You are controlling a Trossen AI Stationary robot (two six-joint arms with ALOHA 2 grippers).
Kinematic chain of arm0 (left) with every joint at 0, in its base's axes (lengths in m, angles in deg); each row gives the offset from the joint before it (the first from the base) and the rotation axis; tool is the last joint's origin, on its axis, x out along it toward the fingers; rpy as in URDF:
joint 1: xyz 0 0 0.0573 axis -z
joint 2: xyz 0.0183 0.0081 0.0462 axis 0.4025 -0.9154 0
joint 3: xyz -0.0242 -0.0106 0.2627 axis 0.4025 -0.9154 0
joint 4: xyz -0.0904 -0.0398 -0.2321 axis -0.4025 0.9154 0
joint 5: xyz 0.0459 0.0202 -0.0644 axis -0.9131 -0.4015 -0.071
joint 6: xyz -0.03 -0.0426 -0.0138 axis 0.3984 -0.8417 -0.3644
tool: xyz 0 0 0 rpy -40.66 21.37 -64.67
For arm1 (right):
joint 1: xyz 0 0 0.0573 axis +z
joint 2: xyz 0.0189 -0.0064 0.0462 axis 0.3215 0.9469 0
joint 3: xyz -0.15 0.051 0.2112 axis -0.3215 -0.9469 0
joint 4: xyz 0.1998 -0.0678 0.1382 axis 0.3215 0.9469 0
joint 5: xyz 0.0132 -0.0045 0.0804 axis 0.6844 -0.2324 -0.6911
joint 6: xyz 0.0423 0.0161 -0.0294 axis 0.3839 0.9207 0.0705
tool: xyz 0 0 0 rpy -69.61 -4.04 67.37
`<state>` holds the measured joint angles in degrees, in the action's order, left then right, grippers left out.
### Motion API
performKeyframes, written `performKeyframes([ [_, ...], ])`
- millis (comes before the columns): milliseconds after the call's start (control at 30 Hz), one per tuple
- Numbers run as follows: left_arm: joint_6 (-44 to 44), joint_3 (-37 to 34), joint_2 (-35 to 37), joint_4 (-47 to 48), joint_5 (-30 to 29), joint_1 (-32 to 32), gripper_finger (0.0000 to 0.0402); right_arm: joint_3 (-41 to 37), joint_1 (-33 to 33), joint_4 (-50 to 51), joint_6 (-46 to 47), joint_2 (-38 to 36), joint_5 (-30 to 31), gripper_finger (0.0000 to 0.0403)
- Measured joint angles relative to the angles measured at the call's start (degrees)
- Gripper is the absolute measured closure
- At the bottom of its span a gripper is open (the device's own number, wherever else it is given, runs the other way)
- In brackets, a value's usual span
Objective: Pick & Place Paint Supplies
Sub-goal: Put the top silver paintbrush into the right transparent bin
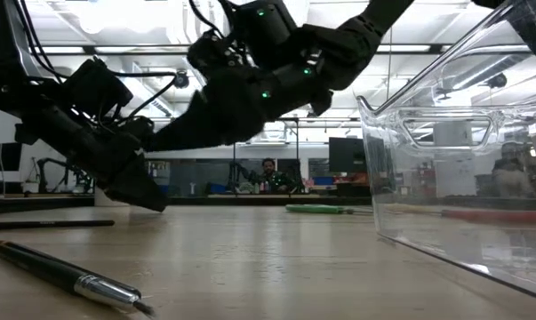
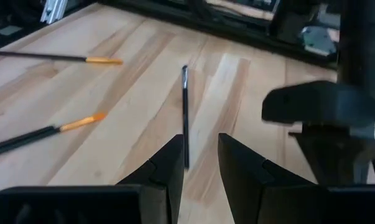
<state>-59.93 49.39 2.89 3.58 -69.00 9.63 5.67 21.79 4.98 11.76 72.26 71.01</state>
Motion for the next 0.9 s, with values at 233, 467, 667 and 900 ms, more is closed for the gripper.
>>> performKeyframes([
  [233, 0.1, 0.0, 0.0, 0.5, 0.0, 0.0, 0.0098, 2.1, 0.5, 0.1, 2.0, 3.8, -0.1, 0.0309],
  [467, 0.1, 0.0, 0.0, 0.7, 0.0, 0.0, 0.0098, 5.3, 0.8, 0.3, 2.7, 8.0, -0.3, 0.0309],
  [667, 0.1, 0.0, 0.0, 0.8, 0.0, 0.0, 0.0098, 6.0, 0.8, 0.0, 2.7, 8.4, -0.2, 0.0309],
  [900, 0.1, 0.0, 0.0, 0.9, 0.0, 0.0, 0.0098, 7.0, 0.8, -0.4, 4.5, 9.2, -0.2, 0.0309],
])
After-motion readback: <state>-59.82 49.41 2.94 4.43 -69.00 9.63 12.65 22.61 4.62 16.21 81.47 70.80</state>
